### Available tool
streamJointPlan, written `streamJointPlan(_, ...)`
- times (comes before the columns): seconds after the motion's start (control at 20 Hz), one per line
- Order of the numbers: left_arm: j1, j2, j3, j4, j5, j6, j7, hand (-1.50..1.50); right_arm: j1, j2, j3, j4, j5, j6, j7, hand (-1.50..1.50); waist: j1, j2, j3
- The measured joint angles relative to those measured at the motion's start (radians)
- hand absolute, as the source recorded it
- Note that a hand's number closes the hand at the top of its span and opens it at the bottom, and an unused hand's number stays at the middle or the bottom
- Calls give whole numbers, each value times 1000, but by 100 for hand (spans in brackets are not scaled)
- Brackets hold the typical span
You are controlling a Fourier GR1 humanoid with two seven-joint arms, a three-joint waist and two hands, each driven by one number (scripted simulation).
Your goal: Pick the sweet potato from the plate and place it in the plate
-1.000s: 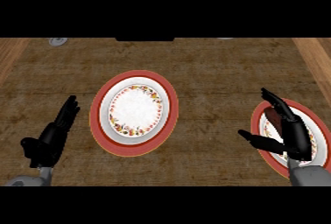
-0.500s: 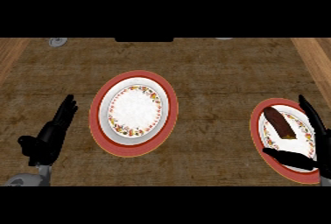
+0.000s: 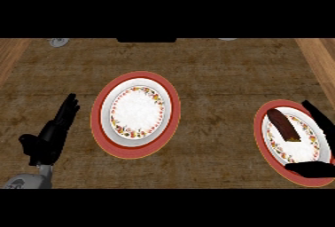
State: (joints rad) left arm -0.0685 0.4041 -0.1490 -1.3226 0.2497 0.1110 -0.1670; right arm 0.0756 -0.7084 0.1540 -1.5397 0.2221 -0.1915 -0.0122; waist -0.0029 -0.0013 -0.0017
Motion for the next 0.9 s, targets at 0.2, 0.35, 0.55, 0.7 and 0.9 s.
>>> streamJointPlan(0.2, -1, -32, -5, 8, -30, 12, 1, 0, -17, -23, -6, -21, 17, 84, 117, -150, 1, 0, 1)
streamJointPlan(0.35, -2, -43, 8, 15, -47, -1, -4, 0, -38, -7, -14, 10, 59, 118, 153, -150, 3, 1, 1)
streamJointPlan(0.55, -11, -35, 35, 11, -43, -32, 13, 0, -58, -2, -10, 54, 120, 158, 193, -150, 4, 1, 1)
streamJointPlan(0.7, -6, -41, 55, 7, -54, -47, 15, 0, -92, 24, -10, 86, 167, 196, 222, -150, 5, 1, 2)
streamJointPlan(0.9, -7, -55, 75, -16, -75, -58, 43, 0, -144, 61, -31, 164, 210, 246, 205, -150, 6, 1, 2)
